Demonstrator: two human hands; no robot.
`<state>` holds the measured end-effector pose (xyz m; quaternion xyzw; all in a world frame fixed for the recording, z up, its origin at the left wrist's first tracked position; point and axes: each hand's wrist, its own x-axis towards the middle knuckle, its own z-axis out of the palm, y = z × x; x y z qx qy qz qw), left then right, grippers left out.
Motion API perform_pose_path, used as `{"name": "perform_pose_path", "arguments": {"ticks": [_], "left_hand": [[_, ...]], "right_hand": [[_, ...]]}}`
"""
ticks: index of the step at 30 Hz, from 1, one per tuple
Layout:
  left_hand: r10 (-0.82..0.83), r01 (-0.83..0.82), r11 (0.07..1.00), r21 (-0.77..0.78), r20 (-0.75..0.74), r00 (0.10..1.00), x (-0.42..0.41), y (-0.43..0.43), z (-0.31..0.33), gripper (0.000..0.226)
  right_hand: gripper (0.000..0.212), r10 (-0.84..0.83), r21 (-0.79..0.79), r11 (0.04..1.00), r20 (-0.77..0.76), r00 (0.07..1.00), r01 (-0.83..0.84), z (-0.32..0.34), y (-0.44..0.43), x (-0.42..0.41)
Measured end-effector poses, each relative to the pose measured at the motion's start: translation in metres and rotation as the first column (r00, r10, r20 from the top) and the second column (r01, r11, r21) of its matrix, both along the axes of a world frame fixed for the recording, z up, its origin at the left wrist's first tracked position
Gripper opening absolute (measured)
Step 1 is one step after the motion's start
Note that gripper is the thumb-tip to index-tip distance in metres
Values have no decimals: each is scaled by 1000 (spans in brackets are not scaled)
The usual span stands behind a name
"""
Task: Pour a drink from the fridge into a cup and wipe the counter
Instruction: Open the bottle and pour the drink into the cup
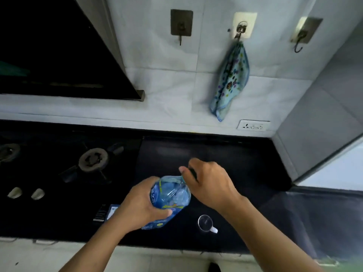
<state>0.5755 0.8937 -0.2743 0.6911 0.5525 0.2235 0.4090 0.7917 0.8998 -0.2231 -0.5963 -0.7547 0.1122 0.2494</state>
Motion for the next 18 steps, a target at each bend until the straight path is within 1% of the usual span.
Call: {"name": "perform_pose_path", "arguments": {"ticks": [2, 3, 5, 6, 7, 9, 13, 16, 18], "left_hand": [[-38, 39, 999, 3, -33, 999, -2, 4, -2, 61], [-59, 59, 998, 1, -39, 997, -1, 5, -4, 60], [-100, 101, 995, 0, -58, 993, 1, 5, -7, 59], [-123, 123, 992, 0, -75, 990, 3, 5, -10, 59], [-139, 139, 990, 0, -96, 986, 5, 5, -12, 60], [-169, 169, 986, -6, -129, 977, 10, 5, -15, 61], [-222, 222, 975, -14, -149, 964, 24, 4, -19, 60], [-248, 247, 969, -32, -177, 952, 36, 4, -28, 60], [-256, 250, 967, -57, -209, 944, 39, 5, -40, 59]], "right_hand": [[24, 29, -89, 995, -102, 994, -38, -1, -6, 3], [25, 8, -109, 994, -111, 994, -20, -1, -11, 4], [42, -91, -143, 986, -46, 995, 84, -4, -18, 0], [46, -139, -154, 979, -6, 990, 136, -7, -21, -2], [47, -164, -163, 973, 17, 986, 165, -10, -23, -3], [43, -185, -169, 969, 0, 983, 182, -17, -29, -2], [31, -169, -121, 979, -18, 985, 166, -31, -43, 14], [20, -155, -160, 978, -139, 978, 132, -44, -54, 30], [14, -150, -138, 983, -214, 965, 122, -53, -59, 40]]}}
